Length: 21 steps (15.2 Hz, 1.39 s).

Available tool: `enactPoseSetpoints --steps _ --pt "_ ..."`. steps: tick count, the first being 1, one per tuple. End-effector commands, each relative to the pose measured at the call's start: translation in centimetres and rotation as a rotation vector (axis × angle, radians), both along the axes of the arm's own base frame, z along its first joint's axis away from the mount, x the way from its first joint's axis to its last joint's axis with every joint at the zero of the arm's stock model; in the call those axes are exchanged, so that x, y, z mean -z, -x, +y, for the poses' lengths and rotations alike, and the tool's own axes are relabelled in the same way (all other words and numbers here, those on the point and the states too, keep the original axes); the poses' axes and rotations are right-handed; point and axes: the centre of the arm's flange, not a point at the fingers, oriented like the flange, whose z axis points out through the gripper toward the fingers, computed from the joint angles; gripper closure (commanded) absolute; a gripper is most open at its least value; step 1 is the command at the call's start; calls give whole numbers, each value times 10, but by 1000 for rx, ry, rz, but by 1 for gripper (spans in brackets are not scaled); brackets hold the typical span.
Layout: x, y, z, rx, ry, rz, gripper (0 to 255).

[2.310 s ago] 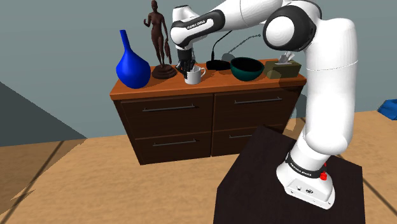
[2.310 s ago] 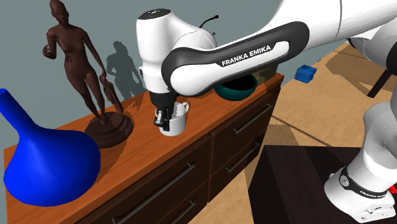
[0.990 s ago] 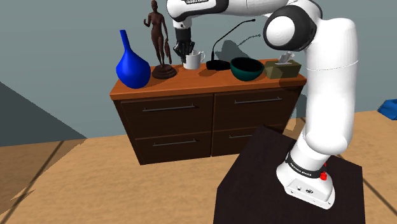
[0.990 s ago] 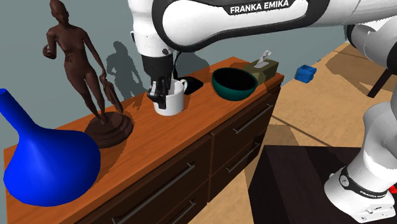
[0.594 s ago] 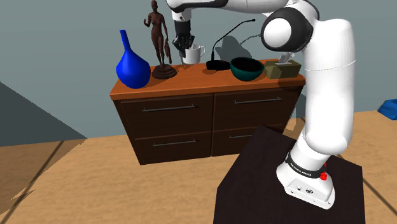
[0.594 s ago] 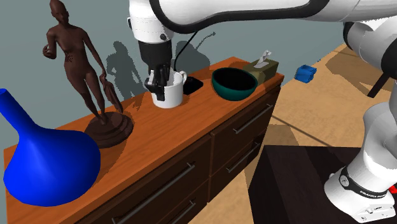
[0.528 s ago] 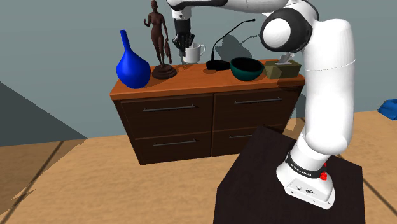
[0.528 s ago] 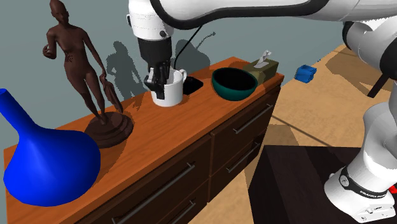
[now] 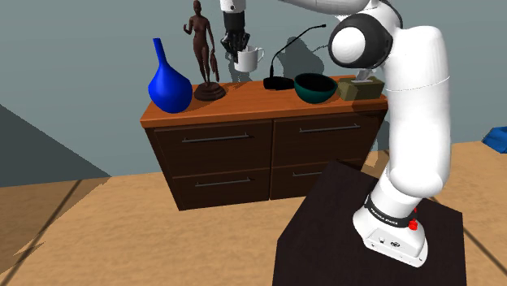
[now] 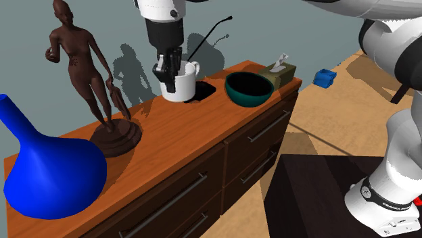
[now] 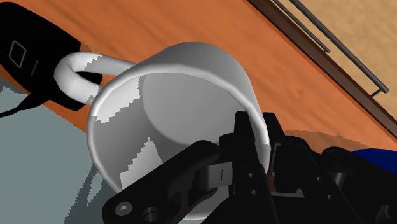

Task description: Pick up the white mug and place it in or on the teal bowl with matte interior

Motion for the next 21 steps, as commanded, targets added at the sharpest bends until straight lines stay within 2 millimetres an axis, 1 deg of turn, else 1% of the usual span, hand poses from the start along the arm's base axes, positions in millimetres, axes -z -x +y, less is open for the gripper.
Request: enactPoseSetpoints --steps 1,21 --pt "-3 15 -13 0 0 0 255" --pt "-15 210 -192 0 0 0 255"
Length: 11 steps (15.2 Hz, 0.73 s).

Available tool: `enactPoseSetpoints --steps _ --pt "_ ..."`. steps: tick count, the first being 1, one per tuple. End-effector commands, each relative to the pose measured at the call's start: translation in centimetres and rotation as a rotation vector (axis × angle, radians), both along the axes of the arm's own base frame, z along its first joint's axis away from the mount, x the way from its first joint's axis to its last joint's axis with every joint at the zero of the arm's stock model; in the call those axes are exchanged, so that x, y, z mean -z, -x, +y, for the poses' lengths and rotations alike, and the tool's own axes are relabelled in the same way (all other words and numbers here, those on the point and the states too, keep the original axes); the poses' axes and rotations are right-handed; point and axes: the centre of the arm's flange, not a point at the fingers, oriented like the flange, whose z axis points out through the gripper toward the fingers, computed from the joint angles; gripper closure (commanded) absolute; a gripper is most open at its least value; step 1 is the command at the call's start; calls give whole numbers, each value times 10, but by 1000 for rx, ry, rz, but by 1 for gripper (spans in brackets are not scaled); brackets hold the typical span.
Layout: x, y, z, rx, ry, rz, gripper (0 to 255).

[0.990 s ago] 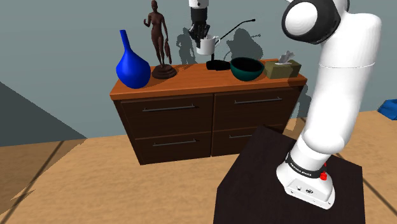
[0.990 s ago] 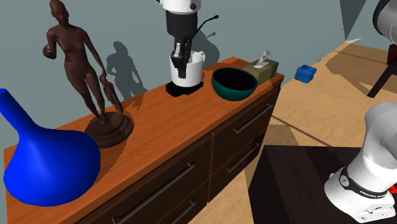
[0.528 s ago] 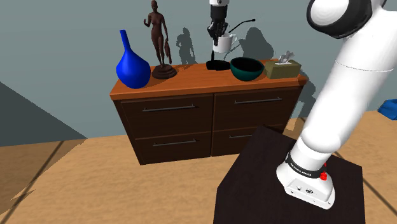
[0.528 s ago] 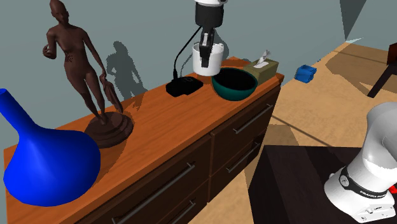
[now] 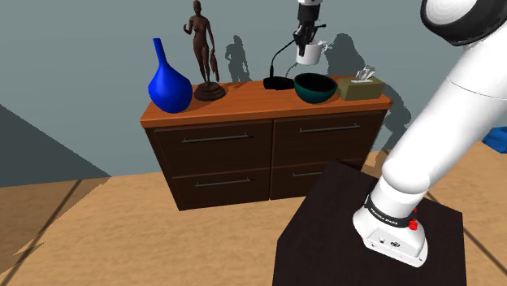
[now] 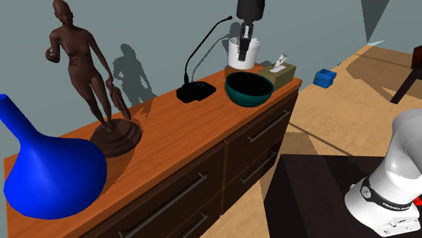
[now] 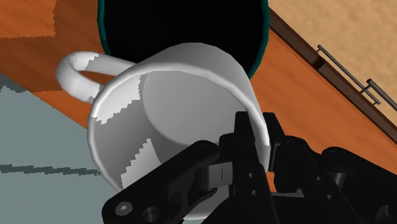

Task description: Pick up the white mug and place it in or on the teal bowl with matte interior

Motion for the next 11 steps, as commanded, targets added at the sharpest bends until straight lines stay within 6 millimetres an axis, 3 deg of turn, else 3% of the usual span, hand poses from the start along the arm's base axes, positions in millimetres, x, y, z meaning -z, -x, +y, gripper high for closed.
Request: enactPoseSetpoints --steps 1,4,11 --pt "1 19 -16 -2 0 0 255" --pt "-1 44 -39 -2 0 0 255" --pt "36 44 -39 -2 0 0 255"
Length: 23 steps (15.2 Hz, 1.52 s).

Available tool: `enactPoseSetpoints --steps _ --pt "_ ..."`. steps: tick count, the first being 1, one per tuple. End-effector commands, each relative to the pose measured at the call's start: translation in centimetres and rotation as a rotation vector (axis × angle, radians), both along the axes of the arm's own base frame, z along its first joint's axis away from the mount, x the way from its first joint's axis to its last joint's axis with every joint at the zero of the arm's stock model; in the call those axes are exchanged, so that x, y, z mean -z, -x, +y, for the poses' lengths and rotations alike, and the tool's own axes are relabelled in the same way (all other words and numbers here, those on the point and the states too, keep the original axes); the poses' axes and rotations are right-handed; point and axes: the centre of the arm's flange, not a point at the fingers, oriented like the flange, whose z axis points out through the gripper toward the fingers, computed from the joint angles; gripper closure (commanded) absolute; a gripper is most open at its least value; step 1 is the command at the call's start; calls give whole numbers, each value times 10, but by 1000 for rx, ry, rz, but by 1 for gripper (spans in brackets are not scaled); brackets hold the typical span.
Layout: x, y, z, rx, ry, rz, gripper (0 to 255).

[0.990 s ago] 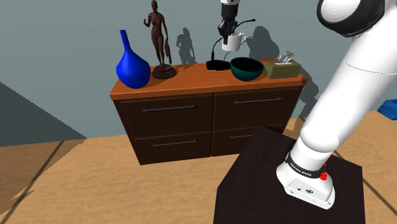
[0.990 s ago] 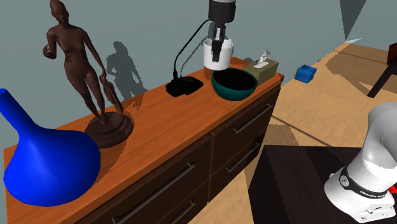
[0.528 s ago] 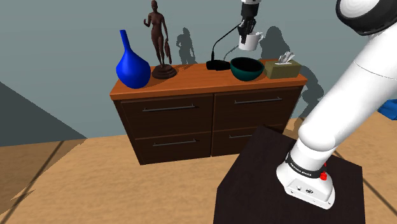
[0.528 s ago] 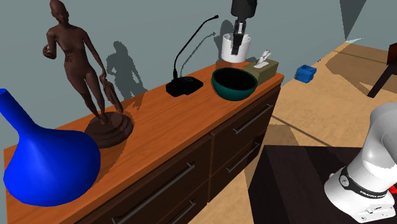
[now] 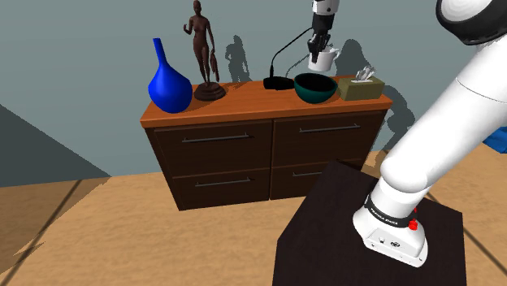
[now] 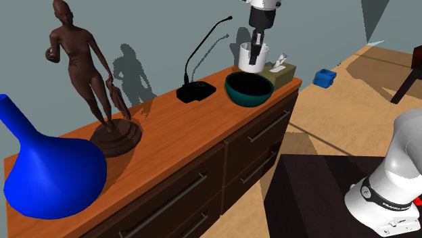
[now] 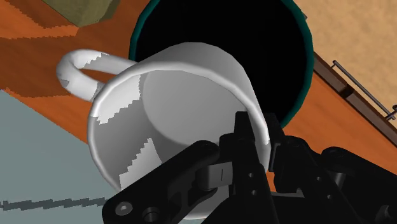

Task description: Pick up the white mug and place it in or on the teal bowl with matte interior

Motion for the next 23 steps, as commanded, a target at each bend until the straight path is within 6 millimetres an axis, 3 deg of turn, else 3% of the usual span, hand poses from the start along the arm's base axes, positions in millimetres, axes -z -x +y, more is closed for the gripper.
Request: enactPoseSetpoints --steps 1,9,16,17,22,23 --pt "11 0 0 0 0 0 255" --pt "54 0 0 0 0 0 255" --pt "54 0 0 0 0 0 255" --pt "54 0 0 0 0 0 0" --pt "54 0 0 0 0 0 0" --pt "41 1 1 0 0 0 0"
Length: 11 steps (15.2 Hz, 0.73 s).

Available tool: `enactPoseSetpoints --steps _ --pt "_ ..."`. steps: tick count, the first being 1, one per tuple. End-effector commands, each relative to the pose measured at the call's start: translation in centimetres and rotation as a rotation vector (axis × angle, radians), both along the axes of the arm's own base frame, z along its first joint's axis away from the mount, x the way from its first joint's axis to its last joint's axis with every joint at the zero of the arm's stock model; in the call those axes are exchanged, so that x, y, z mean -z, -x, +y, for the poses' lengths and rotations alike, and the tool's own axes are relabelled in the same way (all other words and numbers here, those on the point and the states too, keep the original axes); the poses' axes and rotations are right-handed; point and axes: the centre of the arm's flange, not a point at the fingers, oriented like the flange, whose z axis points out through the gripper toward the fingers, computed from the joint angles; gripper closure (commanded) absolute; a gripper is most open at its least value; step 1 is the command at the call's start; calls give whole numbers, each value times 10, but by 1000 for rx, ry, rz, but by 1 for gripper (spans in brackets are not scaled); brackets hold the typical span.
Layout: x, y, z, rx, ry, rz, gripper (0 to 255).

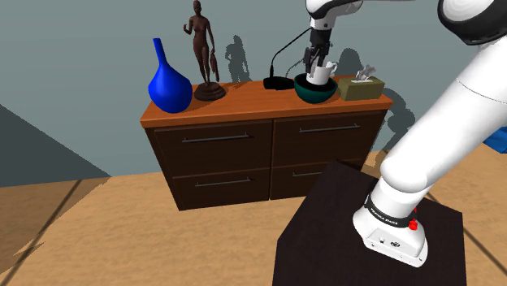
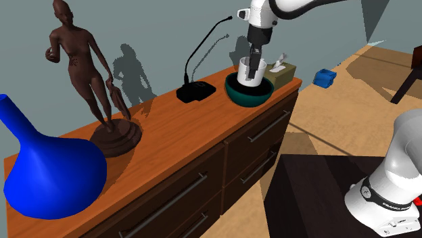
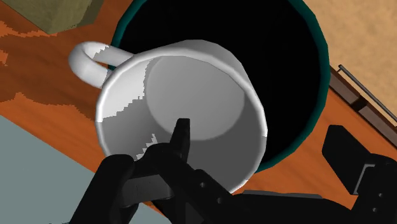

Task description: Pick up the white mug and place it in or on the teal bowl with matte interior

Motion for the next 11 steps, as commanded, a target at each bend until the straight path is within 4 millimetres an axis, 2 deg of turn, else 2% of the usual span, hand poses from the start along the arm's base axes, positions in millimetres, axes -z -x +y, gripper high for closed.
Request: enactPoseSetpoints --steps 1,3,11 --pt "-19 1 1 0 0 0 0" --pt "-43 3 2 0 0 0 0" --pt "-43 3 2 0 0 0 0"
